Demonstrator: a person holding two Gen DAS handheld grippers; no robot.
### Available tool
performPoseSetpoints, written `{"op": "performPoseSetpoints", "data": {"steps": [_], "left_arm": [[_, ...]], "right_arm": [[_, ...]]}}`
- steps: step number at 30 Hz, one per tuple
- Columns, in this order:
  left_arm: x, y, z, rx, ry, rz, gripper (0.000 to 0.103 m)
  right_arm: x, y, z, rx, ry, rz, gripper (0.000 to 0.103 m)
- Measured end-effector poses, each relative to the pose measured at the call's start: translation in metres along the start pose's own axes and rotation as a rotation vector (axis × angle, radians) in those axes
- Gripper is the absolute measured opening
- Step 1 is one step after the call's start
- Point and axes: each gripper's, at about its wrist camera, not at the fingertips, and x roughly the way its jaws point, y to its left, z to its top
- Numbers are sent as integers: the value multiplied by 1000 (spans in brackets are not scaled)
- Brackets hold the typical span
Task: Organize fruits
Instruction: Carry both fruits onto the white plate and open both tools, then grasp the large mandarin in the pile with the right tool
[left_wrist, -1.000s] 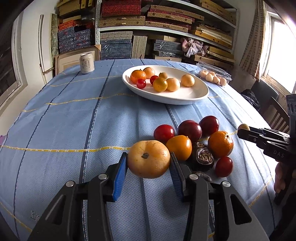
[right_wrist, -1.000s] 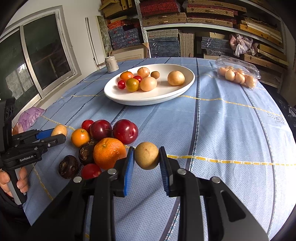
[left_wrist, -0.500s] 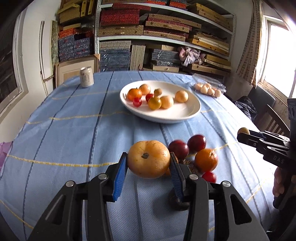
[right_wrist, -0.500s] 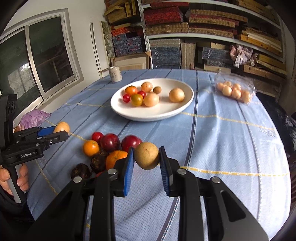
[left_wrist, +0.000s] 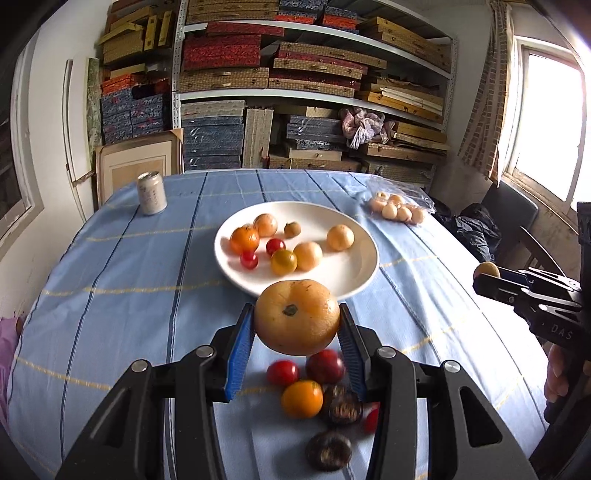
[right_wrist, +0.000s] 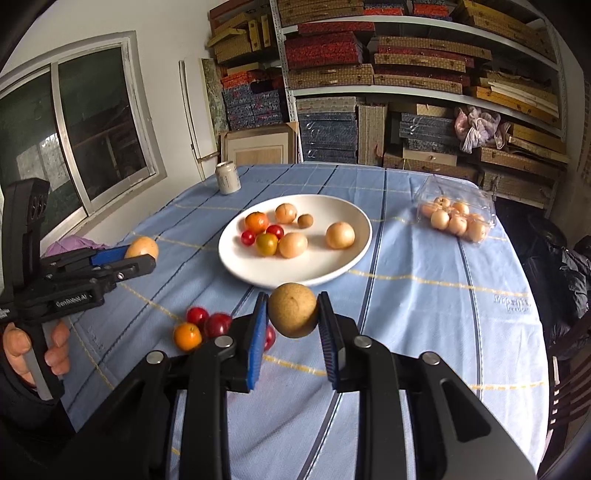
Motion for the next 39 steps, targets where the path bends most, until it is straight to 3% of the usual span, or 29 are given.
{"op": "performPoseSetpoints", "data": {"steps": [11,18,24,25,26,27,29,34,39], "left_arm": [[84,12,37,-26,77,17,45],[138,28,35,-35,148,47,45],[158,33,36,-34,173,55,45],[160,35,36,-41,172,60,46],[160,35,37,-47,173,60,54],[159,38,37,-60,167,58,59],[151,40,39,-76,143,74,73],[120,48,42,-108,97,78,75],[70,51,20,-102,55,84,85]], "right_arm": [[88,-17,54,24,78,10,26],[167,-28,61,15,160,-33,26],[201,-31,60,7,198,-33,26],[202,-31,59,1,195,-42,26],[203,-31,59,5,187,-43,29],[203,-33,59,18,180,-46,39],[199,-37,59,32,175,-45,42],[170,-34,51,31,160,-38,42],[119,-6,15,-25,153,1,42]]}}
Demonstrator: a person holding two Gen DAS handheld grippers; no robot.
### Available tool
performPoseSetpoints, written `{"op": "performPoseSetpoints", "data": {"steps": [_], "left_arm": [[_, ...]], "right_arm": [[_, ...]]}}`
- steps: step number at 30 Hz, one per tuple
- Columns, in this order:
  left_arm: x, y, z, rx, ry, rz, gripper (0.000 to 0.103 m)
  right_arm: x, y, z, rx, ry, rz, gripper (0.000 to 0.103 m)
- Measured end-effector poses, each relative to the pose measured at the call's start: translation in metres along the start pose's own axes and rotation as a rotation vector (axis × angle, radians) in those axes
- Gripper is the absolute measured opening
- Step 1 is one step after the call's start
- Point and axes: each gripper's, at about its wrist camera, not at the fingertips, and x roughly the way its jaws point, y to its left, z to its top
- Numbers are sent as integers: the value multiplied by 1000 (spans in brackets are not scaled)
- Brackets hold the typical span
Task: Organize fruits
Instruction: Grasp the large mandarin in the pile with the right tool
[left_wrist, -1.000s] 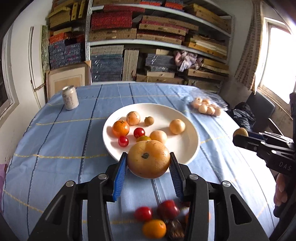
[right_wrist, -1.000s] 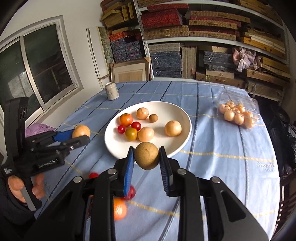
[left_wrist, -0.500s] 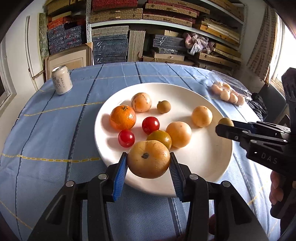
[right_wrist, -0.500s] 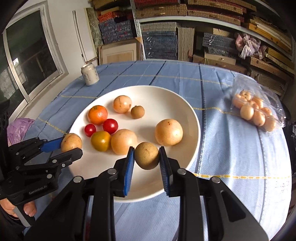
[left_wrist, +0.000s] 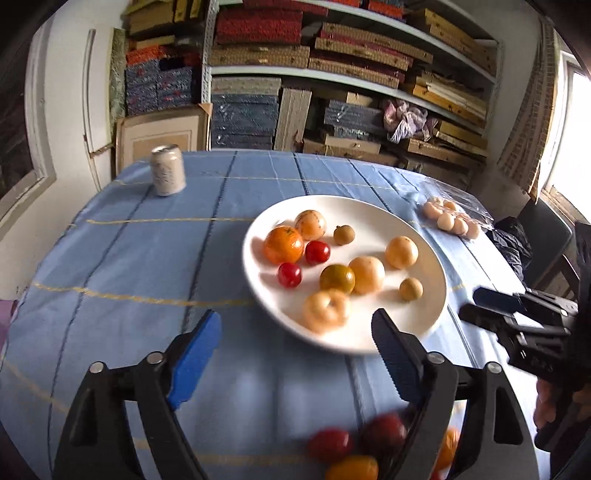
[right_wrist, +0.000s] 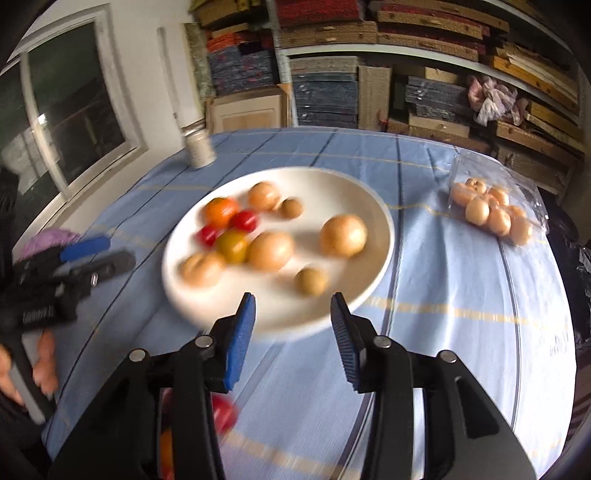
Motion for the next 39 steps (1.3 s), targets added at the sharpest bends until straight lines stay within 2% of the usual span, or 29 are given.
{"op": "performPoseSetpoints", "data": {"steps": [6,11,17,26,29,35,39], "left_arm": [[-32,7,-45,12,44,-14,85],[-50,2,-86,64,42,-17,85],[-55,12,-110,-6,66,-48,85],[-65,8,-115,9,64,-74,85],[-65,1,-119,34,75,-82,85],[-63,-25,-131,144,87,-91,85],[-58,-43,-138,201,95,-93,85]], "right_arm": [[-29,40,-65,-37,21,48,42],[-25,61,-92,-30,34,34,42],[-14,75,-96,-45,36,-12,44],[4,71,-91,-17,71,-10,48],[2,69,-90,-11,60,-9,46],[-26,46,-86,81,-39,23,46],[-38,36,-88,113,-68,22,46]]}}
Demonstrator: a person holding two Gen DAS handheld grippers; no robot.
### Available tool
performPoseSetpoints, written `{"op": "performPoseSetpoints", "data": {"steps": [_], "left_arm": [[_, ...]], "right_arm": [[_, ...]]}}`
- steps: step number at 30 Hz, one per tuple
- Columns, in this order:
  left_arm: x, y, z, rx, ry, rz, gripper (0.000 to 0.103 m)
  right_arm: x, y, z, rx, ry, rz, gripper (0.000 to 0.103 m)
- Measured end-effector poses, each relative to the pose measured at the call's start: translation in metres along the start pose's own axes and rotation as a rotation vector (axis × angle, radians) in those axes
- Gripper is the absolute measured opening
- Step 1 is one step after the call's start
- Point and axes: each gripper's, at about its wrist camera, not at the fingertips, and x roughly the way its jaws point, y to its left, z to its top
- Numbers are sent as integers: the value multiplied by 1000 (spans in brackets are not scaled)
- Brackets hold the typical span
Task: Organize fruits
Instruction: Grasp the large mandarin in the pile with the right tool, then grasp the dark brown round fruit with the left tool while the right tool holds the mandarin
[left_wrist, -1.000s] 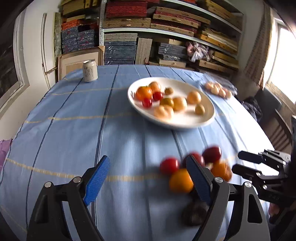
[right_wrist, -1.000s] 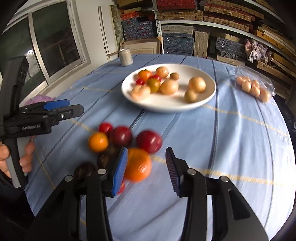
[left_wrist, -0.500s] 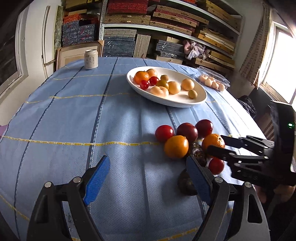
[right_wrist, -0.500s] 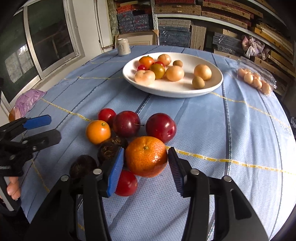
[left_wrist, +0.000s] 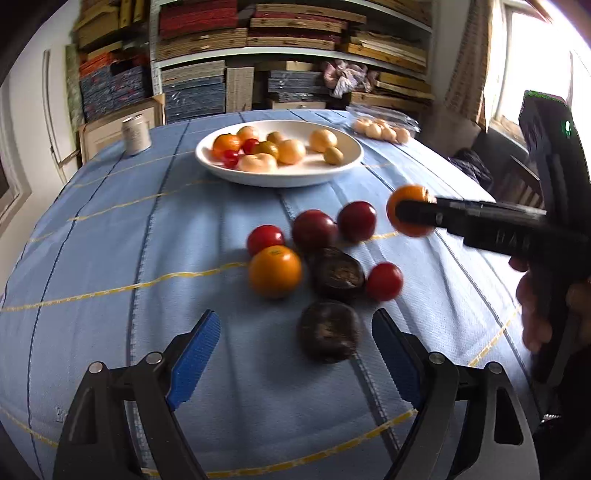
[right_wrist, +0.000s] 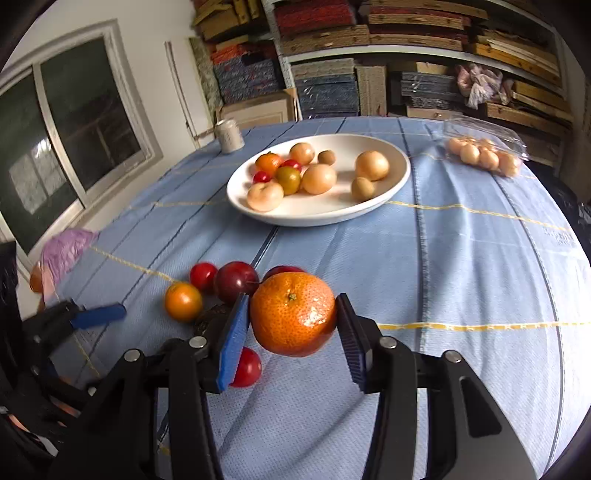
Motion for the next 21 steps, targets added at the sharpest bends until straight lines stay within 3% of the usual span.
{"op": "performPoseSetpoints", "data": {"steps": [13,17,21], "left_arm": [[17,-16,-2,18,32,11,84],[23,-22,-4,39,54,-7,62],[28,-21,-5,36,72,-18,50]], "right_arm": [[-9,0,-13,-6,-11,12,46],[-11,-2,-13,-2,-15,13,46],[-12,-3,-13,3,-17,14,46]]}}
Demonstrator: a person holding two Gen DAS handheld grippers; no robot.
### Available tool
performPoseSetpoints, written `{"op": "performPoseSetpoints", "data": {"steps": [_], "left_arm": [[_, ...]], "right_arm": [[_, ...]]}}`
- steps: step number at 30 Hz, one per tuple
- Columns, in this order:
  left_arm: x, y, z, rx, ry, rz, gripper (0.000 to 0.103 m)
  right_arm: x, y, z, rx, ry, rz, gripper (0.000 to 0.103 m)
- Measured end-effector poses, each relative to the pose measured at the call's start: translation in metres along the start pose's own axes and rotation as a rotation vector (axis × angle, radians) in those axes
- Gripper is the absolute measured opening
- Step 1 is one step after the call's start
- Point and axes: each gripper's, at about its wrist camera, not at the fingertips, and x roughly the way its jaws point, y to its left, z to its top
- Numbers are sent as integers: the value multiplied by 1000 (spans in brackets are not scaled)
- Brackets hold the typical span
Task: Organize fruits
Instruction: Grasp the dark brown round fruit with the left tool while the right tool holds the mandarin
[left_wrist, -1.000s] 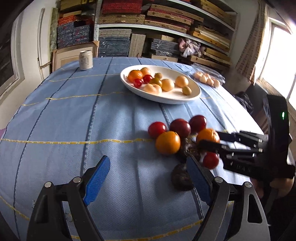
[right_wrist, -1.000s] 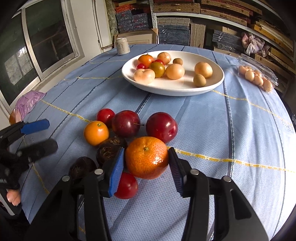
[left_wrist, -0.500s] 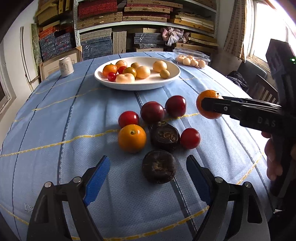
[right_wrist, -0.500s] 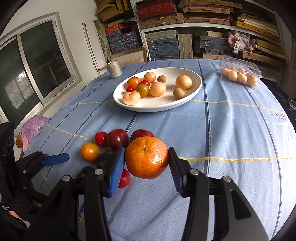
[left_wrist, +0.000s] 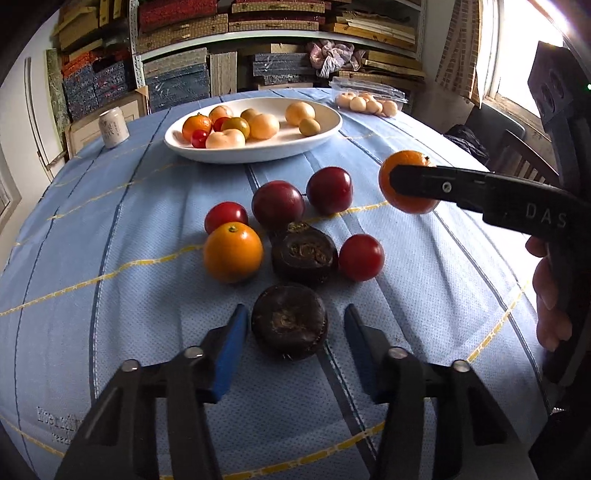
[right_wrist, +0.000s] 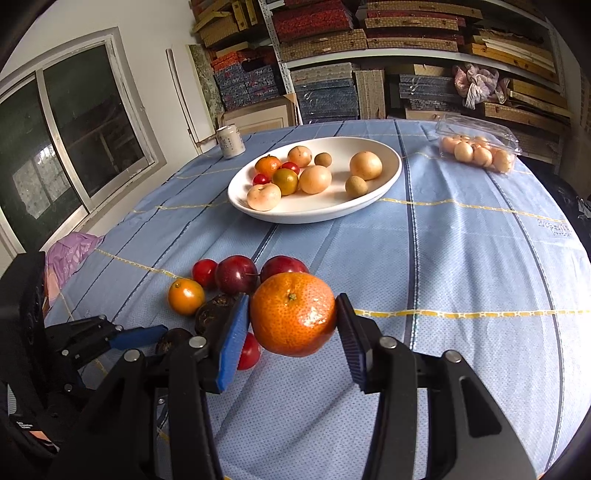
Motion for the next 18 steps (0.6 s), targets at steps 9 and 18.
{"op": "performPoseSetpoints", "data": {"steps": [9,18], "left_arm": [[-6,3,1,-12,-38,3,42],[-13,7,0,-41,-54,3,41]], "right_arm": [[-1,-1,0,1,-3,2,46],[-5,-1,-1,4,-7,1,46]]}}
